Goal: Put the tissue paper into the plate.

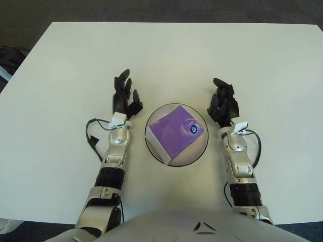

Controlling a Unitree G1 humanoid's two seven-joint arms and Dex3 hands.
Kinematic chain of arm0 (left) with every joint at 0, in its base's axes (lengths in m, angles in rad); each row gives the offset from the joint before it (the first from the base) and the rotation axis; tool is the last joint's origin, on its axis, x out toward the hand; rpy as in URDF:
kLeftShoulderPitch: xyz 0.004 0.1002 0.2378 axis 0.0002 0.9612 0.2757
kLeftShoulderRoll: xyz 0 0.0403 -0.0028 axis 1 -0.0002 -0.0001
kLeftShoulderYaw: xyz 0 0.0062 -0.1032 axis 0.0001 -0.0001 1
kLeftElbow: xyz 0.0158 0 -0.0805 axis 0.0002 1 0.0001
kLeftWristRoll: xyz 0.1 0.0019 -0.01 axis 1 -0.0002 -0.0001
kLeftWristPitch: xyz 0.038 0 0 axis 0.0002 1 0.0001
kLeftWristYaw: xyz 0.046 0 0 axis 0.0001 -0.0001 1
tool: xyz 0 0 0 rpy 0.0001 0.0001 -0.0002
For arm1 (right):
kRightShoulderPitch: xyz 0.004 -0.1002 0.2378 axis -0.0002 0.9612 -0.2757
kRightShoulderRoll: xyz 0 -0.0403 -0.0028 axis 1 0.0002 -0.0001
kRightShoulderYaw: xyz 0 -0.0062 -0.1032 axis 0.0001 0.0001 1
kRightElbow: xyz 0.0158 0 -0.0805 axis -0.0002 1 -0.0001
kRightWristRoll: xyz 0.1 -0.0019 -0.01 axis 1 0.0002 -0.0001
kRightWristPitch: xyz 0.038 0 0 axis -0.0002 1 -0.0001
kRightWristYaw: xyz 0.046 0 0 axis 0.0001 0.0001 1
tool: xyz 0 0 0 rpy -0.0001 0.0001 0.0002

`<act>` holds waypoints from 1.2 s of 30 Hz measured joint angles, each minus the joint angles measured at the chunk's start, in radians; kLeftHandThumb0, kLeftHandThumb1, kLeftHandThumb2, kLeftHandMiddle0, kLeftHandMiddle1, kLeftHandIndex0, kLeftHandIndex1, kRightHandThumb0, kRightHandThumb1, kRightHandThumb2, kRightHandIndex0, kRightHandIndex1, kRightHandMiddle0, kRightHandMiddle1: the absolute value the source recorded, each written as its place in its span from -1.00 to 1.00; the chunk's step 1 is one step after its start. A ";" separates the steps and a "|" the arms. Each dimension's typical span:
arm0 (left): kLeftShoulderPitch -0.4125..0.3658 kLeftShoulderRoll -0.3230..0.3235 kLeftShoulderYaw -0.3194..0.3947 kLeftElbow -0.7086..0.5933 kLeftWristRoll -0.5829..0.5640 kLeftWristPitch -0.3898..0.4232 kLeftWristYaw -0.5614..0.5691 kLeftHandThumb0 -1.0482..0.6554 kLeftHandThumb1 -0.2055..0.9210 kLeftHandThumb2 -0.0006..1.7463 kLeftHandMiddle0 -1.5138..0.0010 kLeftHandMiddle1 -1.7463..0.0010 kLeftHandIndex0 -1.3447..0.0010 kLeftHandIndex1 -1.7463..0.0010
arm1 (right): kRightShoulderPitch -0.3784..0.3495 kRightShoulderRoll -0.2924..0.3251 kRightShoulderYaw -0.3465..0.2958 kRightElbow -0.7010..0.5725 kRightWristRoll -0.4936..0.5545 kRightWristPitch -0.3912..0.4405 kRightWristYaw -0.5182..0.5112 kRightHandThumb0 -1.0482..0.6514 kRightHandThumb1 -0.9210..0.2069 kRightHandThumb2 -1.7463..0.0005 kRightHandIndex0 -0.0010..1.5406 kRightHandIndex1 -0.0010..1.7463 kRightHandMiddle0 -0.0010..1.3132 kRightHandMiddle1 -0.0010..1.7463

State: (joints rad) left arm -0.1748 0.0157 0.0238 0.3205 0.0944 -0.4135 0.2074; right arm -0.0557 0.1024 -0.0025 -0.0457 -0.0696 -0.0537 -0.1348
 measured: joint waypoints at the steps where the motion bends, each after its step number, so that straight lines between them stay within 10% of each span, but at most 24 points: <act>1: 0.000 0.000 0.000 0.000 0.000 0.000 0.000 -0.58 1.00 -0.07 0.49 0.99 1.00 0.14 | 0.000 0.000 0.000 -0.003 0.001 0.004 0.000 -0.46 -1.00 0.03 -0.52 -0.97 -1.00 -0.13; 36: 0.000 -0.002 0.004 0.002 0.002 0.000 -0.002 -0.60 1.00 -0.07 0.48 0.99 1.00 0.11 | 0.001 -0.005 -0.009 0.003 0.011 -0.006 0.005 -0.47 -1.00 -0.01 -0.50 -0.98 -1.00 -0.14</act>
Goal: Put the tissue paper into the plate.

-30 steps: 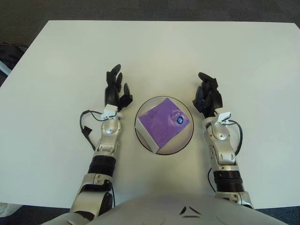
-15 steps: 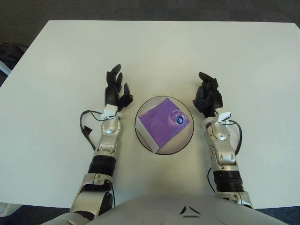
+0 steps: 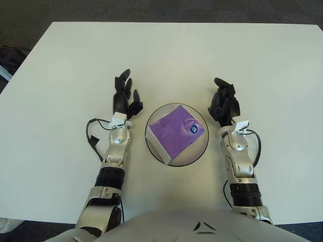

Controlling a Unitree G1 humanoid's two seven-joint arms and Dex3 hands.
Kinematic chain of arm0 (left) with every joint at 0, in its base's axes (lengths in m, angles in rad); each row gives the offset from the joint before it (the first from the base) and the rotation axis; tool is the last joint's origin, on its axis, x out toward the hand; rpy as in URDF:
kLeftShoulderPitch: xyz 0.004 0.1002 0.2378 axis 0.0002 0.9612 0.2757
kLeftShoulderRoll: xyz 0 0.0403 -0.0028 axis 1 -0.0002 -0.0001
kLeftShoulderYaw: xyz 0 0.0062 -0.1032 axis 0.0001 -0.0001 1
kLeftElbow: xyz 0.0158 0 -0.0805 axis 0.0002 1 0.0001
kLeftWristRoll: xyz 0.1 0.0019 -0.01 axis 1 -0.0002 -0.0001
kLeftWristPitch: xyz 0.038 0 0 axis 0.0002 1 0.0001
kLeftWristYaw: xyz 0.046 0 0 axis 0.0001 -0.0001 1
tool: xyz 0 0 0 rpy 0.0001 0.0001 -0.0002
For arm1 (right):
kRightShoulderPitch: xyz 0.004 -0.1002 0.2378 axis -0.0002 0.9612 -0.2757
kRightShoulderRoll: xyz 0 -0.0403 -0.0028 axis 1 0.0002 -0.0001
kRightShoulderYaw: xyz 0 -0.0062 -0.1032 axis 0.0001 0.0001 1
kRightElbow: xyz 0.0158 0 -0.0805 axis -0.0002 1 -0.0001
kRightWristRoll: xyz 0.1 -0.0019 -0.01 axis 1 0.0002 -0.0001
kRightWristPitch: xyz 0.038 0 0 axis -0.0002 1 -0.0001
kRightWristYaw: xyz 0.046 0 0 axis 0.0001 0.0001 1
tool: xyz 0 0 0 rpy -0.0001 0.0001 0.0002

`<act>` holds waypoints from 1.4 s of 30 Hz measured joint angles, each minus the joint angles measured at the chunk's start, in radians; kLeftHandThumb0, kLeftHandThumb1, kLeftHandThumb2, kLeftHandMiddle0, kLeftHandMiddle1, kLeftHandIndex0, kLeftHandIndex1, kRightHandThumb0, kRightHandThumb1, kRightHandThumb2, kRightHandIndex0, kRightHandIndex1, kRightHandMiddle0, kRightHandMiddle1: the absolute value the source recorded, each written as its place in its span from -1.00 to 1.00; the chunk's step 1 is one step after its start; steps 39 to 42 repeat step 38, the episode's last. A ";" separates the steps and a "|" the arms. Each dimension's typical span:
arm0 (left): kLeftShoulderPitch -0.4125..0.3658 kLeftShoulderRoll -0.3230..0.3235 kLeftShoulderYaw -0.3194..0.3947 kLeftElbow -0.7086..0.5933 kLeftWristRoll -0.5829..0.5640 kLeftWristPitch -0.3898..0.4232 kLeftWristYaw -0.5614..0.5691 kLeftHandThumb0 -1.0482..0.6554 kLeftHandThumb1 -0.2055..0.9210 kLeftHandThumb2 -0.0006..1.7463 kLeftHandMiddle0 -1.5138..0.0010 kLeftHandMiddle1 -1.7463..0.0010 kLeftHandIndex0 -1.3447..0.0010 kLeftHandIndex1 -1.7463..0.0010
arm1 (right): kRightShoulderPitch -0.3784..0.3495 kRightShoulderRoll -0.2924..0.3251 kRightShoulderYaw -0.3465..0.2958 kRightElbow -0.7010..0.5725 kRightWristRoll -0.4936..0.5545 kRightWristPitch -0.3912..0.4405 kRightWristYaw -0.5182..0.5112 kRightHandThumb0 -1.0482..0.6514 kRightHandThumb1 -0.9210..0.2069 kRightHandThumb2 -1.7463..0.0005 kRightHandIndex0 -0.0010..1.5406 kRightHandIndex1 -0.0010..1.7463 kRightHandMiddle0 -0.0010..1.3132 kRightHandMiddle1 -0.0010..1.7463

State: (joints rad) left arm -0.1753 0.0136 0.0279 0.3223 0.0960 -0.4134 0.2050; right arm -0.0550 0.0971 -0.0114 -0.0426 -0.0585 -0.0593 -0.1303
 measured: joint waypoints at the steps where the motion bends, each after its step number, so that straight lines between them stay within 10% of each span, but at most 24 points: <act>1: 0.000 0.000 0.000 0.000 0.000 0.000 0.000 -0.60 1.00 -0.07 0.48 0.99 1.00 0.11 | 0.000 0.000 0.000 0.001 0.000 -0.001 0.001 -0.46 -1.00 -0.01 -0.50 -0.98 -1.00 -0.14; 42: 0.001 -0.008 -0.004 -0.003 0.006 0.002 0.000 -0.58 1.00 -0.08 0.50 1.00 1.00 0.12 | 0.007 -0.008 -0.006 0.036 0.004 -0.069 0.006 -0.42 -1.00 -0.02 -0.43 -0.97 -1.00 0.02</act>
